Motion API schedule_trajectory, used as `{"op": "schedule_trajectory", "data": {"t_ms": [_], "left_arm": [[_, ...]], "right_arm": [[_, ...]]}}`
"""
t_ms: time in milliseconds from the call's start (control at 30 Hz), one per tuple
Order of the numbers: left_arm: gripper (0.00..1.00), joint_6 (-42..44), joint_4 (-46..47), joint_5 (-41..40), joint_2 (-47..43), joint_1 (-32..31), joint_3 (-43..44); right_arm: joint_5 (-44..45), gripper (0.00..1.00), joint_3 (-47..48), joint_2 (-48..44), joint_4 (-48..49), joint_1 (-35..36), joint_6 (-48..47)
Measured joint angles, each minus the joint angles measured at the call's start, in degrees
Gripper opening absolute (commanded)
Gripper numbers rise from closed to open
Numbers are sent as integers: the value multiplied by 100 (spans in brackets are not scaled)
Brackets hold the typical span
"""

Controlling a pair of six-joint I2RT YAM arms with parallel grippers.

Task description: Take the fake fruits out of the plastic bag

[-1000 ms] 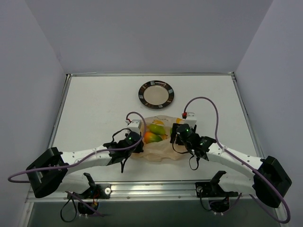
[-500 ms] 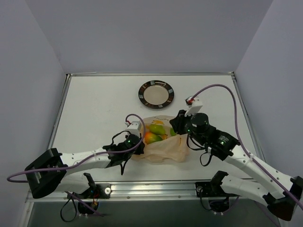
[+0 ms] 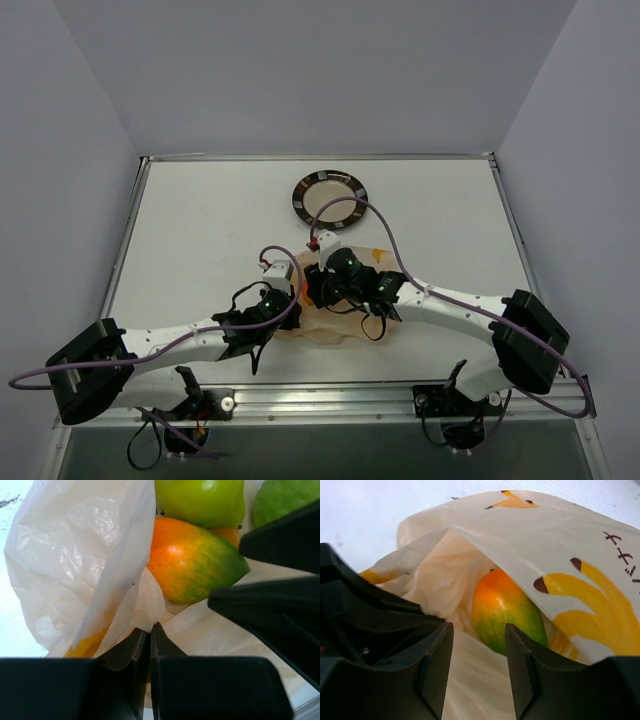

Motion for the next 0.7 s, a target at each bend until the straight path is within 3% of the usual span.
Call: {"op": "schedule_trajectory", "data": {"t_ms": [100,433,567,633,700], "left_arm": [[2,0,33,-11,0,0,-72],[2,-2,162,-50,0,0,-151],[2,-4,181,-85,0,0,-164],[2,-39,177,-81,0,9,-164],[2,-94,177,-59,-2,20,-164]], "right_arm": [[188,46,2,326,186,0,-155],[553,77,2,966,579,-9,-289],[522,81,2,1333,691,-9,-291],[520,77,2,1495,688,-9,-293],[518,61,2,1587,688,-9,-313]]}}
